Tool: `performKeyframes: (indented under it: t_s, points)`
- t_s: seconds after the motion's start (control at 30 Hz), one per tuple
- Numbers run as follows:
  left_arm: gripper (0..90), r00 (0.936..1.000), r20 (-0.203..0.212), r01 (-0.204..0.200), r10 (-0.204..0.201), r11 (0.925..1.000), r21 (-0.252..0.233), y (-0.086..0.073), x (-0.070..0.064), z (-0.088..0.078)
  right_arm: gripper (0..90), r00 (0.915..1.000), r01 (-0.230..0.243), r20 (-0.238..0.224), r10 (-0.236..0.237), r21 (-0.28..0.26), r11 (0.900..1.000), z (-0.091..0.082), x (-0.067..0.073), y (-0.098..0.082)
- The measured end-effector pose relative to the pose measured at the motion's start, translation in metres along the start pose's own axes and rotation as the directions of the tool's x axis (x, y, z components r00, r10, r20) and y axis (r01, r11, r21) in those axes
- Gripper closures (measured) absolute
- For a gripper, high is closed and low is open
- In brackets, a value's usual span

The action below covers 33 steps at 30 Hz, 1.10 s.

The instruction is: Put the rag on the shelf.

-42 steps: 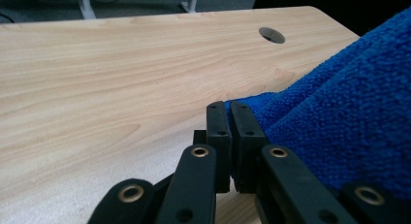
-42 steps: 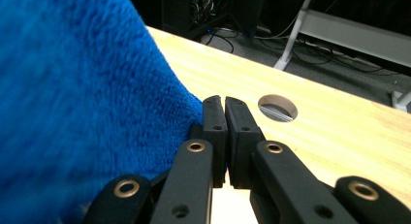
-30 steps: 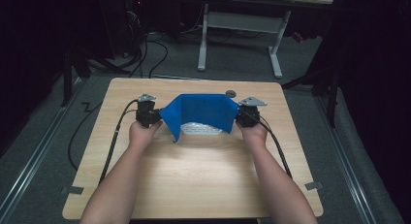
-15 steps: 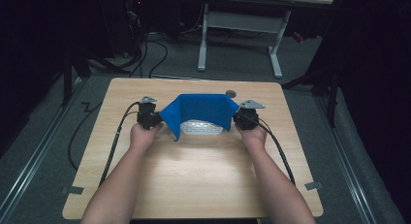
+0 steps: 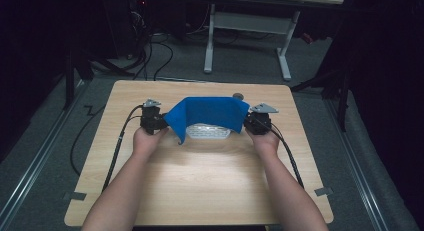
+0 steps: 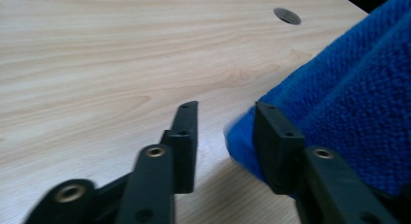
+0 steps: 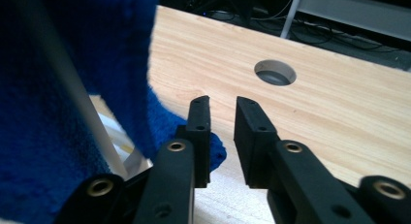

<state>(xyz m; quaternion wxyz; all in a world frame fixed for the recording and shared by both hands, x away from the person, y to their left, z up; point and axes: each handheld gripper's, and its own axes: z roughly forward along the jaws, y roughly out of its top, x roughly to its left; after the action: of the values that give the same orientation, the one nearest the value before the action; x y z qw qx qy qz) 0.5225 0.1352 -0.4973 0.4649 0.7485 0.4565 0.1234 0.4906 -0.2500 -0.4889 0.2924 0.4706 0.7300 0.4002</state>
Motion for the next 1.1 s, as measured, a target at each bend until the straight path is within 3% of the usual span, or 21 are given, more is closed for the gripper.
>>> performKeyframes:
  t_s: [0.5, 0.9, 1.1]
  points:
    - [51.1, 0.9964, -0.082, -0.026, 0.021, 0.9974, -0.066, 0.004, 0.006, -0.040, 60.0, 0.9983, -0.008, 0.057, 0.011, -0.059, 0.998, -0.022, -0.011, 0.016]
    - [48.6, 0.9900, -0.139, -0.037, 0.026, 0.9963, -0.078, -0.007, 0.010, -0.063, 59.2, 0.9977, -0.015, 0.065, 0.019, -0.060, 0.998, -0.035, -0.018, 0.019]
    - [46.2, 0.9911, -0.133, -0.023, 0.010, 0.9948, -0.099, -0.021, 0.004, -0.080, 58.8, 0.9969, -0.005, 0.078, 0.009, -0.054, 0.999, -0.041, -0.016, 0.017]
